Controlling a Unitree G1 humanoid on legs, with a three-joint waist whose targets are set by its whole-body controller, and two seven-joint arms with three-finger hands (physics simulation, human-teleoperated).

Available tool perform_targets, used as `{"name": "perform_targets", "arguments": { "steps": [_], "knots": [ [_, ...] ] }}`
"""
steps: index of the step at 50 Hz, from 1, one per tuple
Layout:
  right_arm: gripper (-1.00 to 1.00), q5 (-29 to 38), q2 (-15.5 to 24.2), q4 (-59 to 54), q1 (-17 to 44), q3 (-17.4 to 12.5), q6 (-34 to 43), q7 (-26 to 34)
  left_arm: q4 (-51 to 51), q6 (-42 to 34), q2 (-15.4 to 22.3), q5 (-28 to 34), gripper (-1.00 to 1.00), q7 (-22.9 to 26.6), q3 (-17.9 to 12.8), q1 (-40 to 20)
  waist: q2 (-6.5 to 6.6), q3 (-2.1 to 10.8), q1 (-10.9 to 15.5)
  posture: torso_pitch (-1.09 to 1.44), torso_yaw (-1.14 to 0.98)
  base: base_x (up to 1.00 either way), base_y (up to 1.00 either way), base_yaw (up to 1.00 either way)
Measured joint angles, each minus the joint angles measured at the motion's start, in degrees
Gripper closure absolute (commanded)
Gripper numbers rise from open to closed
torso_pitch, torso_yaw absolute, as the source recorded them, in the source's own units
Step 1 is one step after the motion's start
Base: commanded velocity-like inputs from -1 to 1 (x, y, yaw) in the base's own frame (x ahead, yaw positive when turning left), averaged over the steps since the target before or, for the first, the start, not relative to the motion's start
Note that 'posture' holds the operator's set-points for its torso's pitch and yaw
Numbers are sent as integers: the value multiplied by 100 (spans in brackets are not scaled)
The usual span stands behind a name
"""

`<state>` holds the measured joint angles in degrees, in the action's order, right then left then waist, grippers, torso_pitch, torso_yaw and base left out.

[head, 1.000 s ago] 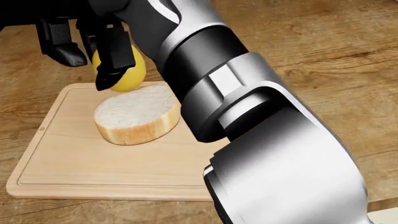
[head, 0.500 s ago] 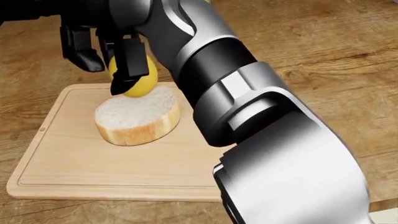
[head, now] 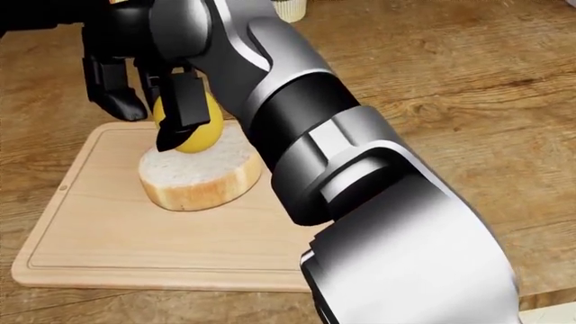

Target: Pick up the wedge of cheese and place it on the slice of bread to prepare a simple cheese on bread dish.

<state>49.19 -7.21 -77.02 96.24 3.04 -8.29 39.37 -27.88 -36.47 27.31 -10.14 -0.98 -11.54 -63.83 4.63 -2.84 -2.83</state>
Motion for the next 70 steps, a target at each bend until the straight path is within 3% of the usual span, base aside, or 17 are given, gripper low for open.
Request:
{"name": "perform_targets", "arguments": {
  "steps": [16, 17, 19, 25, 30, 50, 70],
  "knots": [
    [100, 46, 8, 58, -72, -6, 0, -36, 50, -17, -38, -3, -100, -14, 22, 11, 4, 26, 14, 0, 0, 0, 0, 0],
    [88, 49, 9, 56, -67, -7, 7, -31, 46, -20, -36, -3, -100, -14, 22, 4, 3, 25, 16, 0, 0, 0, 0, 0],
    [36, 52, 12, 53, -55, -11, 24, -9, 29, -22, -35, 2, -100, -15, 23, -16, 1, 25, 20, 0, 0, 0, 0, 0],
    [-18, 63, 33, 29, -34, -8, 56, 88, -28, -15, -49, 19, -100, -18, 42, -97, -8, 28, 24, 0, 0, 0, 0, 0],
    [-100, 118, 70, -65, -98, 3, 114, 134, 4, -22, -57, 32, -100, -25, 46, -130, -13, -1, 24, 0, 0, 0, 0, 0],
    [-100, 145, 147, -71, 15, -48, 211, 151, 45, -83, -31, 18, -100, -31, 28, -132, -23, -10, 25, 0, 0, 0, 0, 0],
    [-100, -169, 581, -30, 358, -197, 504, 222, 13, -213, 36, 59, -100, -23, 57, -361, -50, -33, 15, 0, 0, 0, 0, 0]
  ]
}}
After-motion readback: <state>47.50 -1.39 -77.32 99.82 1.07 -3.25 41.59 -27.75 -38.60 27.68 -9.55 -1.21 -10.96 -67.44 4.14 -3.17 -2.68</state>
